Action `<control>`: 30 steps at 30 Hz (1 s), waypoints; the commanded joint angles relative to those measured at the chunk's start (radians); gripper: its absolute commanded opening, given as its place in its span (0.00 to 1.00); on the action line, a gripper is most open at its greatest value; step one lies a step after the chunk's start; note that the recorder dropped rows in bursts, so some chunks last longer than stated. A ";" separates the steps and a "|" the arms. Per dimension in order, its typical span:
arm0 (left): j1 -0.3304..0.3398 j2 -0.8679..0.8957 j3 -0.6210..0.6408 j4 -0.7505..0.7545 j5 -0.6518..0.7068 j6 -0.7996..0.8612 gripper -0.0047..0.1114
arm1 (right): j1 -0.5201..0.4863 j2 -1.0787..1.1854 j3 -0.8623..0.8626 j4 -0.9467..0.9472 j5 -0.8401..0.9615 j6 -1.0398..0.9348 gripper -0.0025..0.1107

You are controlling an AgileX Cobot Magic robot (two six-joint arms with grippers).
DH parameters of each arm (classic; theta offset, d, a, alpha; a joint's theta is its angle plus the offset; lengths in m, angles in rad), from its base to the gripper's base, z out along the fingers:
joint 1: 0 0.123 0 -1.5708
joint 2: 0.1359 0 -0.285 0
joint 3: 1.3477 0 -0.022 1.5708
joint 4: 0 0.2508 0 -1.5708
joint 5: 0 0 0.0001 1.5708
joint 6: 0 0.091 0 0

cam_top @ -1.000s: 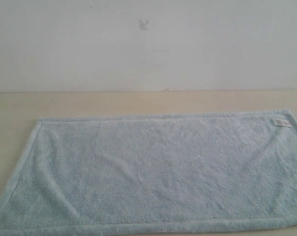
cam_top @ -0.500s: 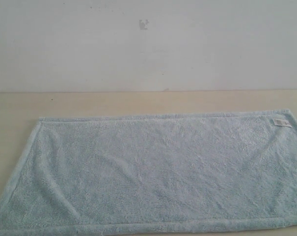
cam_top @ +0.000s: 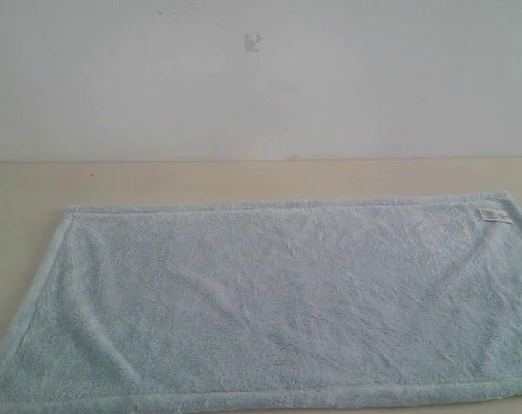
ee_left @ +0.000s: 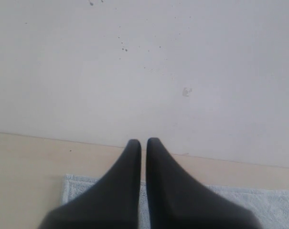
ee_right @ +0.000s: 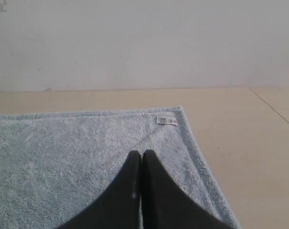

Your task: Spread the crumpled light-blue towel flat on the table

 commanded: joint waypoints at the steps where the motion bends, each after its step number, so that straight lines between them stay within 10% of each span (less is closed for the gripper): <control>1: 0.001 -0.004 0.003 0.002 -0.005 -0.006 0.08 | -0.001 -0.006 0.004 -0.001 -0.004 0.000 0.02; 11: 0.001 -0.185 0.153 0.243 -0.052 -0.006 0.08 | -0.001 -0.006 0.004 -0.001 -0.004 0.000 0.02; 22: 0.001 -0.307 0.605 0.243 -0.459 -0.064 0.08 | -0.001 -0.006 0.004 -0.001 -0.004 0.000 0.02; 30: 0.001 -0.307 0.621 0.298 -0.448 -0.125 0.08 | -0.001 -0.006 0.004 -0.001 -0.004 0.000 0.02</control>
